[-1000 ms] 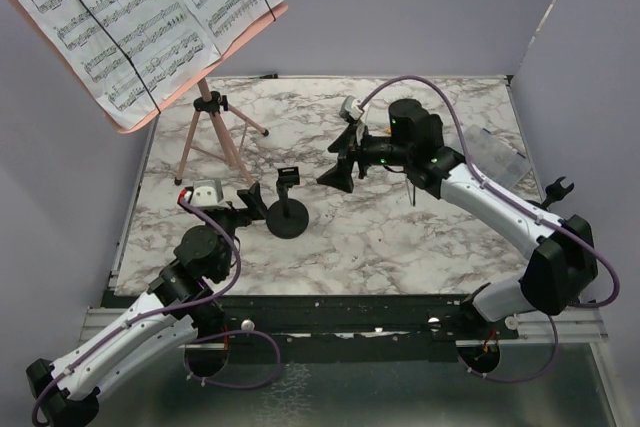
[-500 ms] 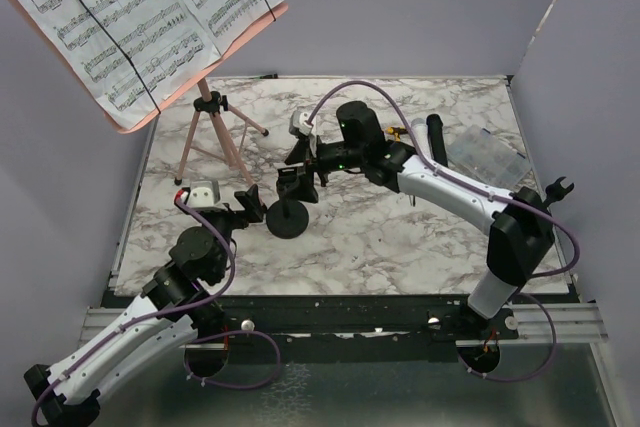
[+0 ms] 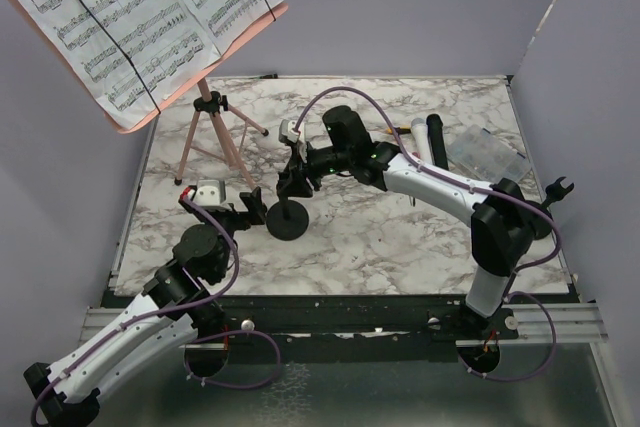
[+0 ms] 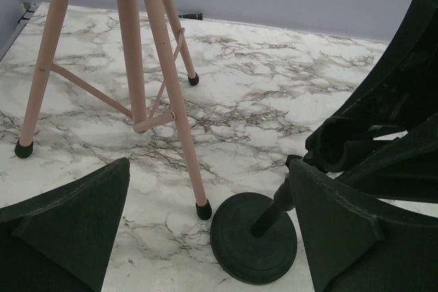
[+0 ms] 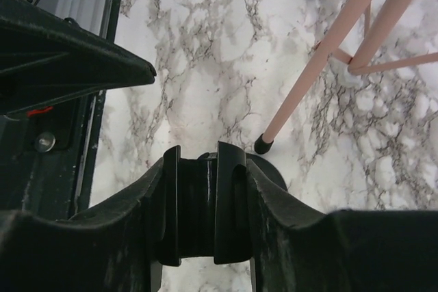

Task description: Pack up the instrument practice props

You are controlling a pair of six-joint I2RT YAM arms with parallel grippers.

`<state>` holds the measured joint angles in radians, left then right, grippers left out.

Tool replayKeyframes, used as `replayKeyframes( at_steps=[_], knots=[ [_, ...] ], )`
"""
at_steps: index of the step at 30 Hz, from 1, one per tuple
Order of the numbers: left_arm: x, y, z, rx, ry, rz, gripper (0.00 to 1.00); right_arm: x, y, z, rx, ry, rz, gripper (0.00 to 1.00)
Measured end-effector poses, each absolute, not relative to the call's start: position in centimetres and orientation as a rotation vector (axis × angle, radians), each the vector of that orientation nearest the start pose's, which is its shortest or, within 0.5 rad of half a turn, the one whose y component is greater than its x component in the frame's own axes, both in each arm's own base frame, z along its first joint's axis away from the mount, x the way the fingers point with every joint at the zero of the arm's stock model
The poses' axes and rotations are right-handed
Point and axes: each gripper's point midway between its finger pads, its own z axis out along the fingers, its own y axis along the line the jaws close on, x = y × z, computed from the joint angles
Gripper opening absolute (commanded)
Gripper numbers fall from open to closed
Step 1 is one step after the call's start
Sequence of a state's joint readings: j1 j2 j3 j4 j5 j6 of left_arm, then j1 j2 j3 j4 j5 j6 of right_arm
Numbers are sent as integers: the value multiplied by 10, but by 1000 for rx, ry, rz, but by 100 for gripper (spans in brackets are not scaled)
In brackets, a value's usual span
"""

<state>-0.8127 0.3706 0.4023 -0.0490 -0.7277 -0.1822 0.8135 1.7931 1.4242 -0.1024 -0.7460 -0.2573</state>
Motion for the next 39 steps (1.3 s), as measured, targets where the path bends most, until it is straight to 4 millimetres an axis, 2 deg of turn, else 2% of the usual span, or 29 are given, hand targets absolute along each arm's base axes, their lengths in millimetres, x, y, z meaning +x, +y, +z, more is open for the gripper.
replayKeyframes(
  at_steps=[2,9,13,17,26,35,39],
  knots=[
    [237,-89,230,-55,1592,-191,99,261,438,207,-1450,1496,1102,18],
    [239,-89,234,-34,1578,-176,99,262,429,207,-1407,1546,1052,7],
    [241,-91,239,-39,1547,-183,99,265,408,208,-1343,1630,967,6],
    [245,-94,230,-26,1551,-164,99,272,380,210,-1260,1725,870,5],
    [253,-95,215,-20,1556,-106,99,311,293,232,-933,1876,537,1],
    [256,-92,218,-43,1534,-85,99,340,185,237,-474,1999,173,1],
    [257,-90,220,-56,1527,-81,99,346,130,253,-241,1999,24,1]
  ],
)
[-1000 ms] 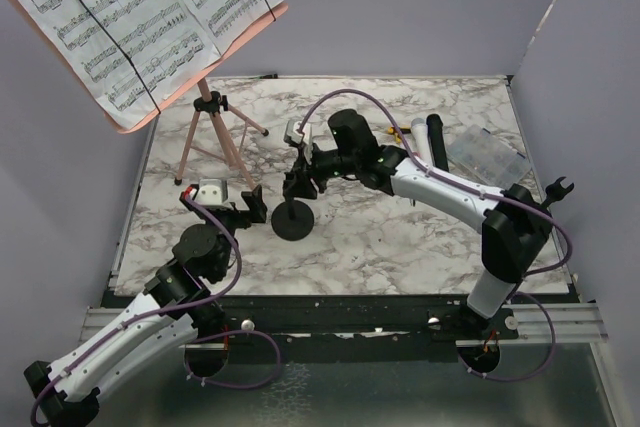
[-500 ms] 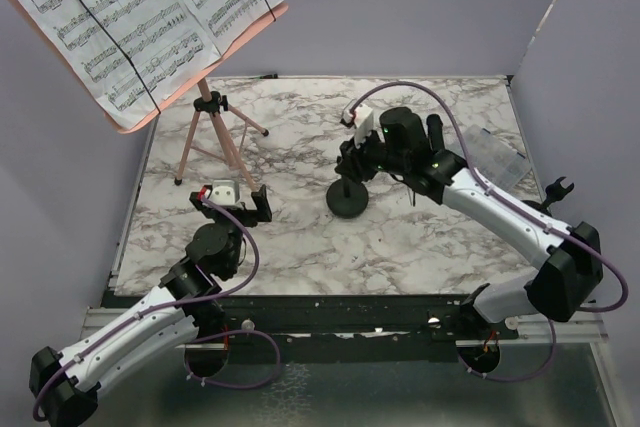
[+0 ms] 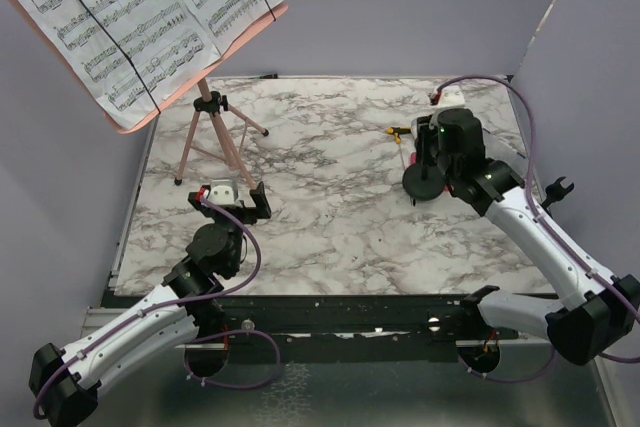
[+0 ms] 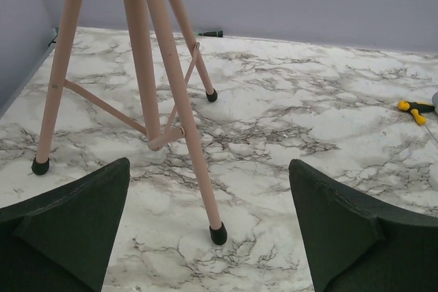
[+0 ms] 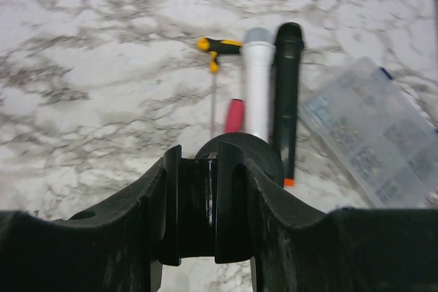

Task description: Pack up the instrument practice props

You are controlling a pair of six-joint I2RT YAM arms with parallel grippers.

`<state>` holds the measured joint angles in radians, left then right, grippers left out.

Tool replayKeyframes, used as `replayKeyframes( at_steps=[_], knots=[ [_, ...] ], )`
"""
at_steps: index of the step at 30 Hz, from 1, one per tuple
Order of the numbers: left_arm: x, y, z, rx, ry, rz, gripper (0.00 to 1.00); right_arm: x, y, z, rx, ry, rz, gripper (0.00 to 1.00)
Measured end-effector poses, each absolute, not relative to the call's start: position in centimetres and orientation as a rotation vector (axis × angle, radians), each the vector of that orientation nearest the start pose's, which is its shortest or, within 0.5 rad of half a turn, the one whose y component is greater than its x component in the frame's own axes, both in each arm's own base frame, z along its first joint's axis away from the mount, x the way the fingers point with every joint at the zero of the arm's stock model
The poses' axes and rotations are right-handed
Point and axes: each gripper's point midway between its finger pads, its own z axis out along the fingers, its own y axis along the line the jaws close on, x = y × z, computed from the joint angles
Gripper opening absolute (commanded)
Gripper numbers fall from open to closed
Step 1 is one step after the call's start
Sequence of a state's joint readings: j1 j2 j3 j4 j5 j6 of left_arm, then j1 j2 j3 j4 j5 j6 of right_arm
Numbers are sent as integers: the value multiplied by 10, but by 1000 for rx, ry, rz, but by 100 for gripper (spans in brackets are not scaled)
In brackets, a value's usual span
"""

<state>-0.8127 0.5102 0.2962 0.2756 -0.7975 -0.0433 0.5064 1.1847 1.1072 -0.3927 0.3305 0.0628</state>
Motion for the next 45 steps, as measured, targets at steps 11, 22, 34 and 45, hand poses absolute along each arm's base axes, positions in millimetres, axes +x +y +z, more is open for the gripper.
replayKeyframes(
  at_steps=[11,22,34,45],
  knots=[
    [257,-88,219,-71,1523,-72,99,322,18,264,242,1968,-241,1],
    [257,-88,217,-68,1528,-67,99,303,-40,222,481,2023,-347,1],
    [258,-88,216,-65,1532,-62,99,295,-67,208,614,1995,-346,1],
    [258,-88,214,-57,1536,-53,99,293,-85,207,676,1977,-363,7]
  ],
)
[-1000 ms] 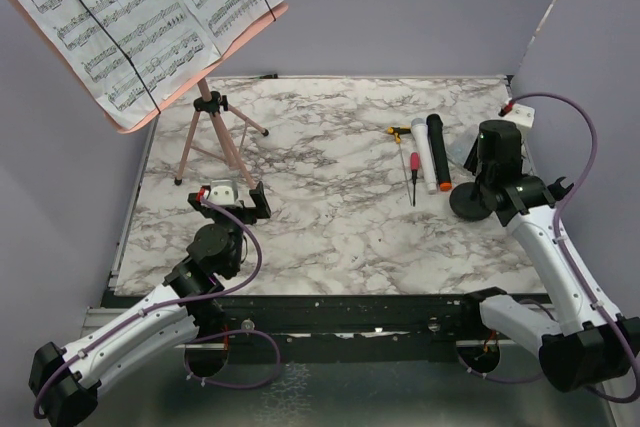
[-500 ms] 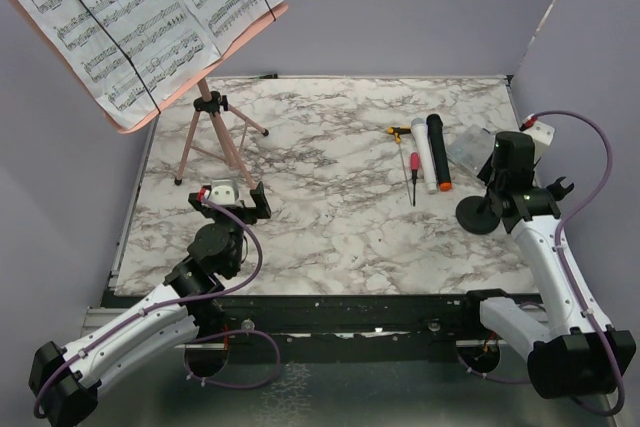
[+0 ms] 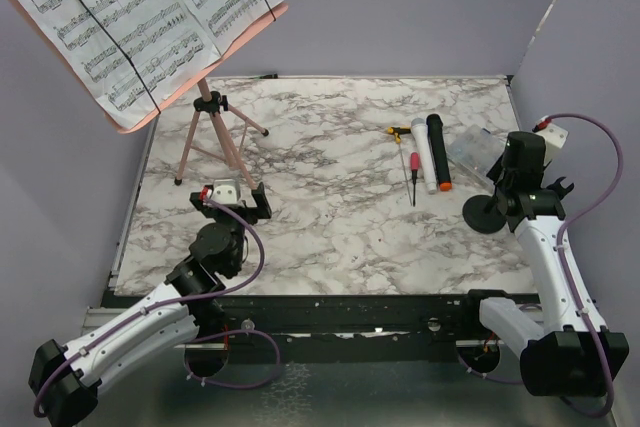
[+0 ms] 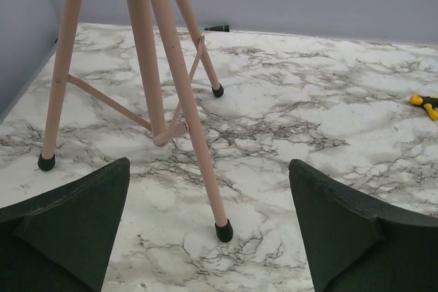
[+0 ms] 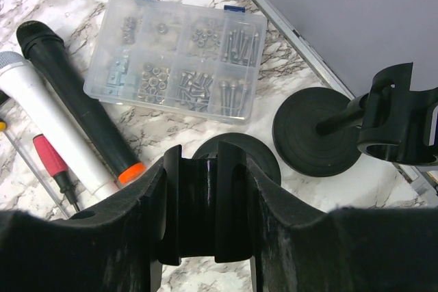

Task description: Pack up the instrument practice props

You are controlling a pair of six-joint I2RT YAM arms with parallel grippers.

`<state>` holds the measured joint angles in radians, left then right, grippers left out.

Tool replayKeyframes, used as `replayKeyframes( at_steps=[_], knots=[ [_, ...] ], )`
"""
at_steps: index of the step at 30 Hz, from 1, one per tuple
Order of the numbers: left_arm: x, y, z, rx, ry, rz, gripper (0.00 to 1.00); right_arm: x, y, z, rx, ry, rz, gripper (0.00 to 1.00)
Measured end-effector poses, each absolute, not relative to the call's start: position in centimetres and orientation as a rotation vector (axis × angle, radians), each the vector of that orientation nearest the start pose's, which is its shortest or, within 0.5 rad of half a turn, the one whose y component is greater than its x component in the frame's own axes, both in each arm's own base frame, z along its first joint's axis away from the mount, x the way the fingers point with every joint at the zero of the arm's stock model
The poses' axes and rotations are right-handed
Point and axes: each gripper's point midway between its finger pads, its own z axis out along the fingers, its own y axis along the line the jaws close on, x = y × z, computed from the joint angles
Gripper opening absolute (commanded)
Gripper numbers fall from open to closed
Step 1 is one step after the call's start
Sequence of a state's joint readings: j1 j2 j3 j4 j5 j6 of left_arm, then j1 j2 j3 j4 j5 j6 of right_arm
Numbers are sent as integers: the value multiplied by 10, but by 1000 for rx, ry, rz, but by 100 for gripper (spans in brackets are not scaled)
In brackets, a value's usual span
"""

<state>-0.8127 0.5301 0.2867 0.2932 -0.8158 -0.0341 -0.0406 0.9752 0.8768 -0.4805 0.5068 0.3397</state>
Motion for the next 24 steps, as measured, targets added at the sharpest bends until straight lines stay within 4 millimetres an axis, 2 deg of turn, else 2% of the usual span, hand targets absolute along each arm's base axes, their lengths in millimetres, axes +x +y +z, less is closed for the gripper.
replayKeyframes(
  at_steps=[5,14,16,20,24],
  knots=[
    [260,-90,210,-40,1548,-37,99,293,-86,207,679,1978,-362,22],
    [267,-99,194,47,1593,18,99,295,-84,210,650,1984,-346,76],
    [268,-101,194,61,1597,25,99,298,-82,219,625,1975,-331,85],
    [270,-104,205,64,1583,20,99,304,-78,249,561,1928,-303,97],
    [272,-106,215,56,1568,10,99,314,-69,284,448,1869,-250,100]
  ],
)
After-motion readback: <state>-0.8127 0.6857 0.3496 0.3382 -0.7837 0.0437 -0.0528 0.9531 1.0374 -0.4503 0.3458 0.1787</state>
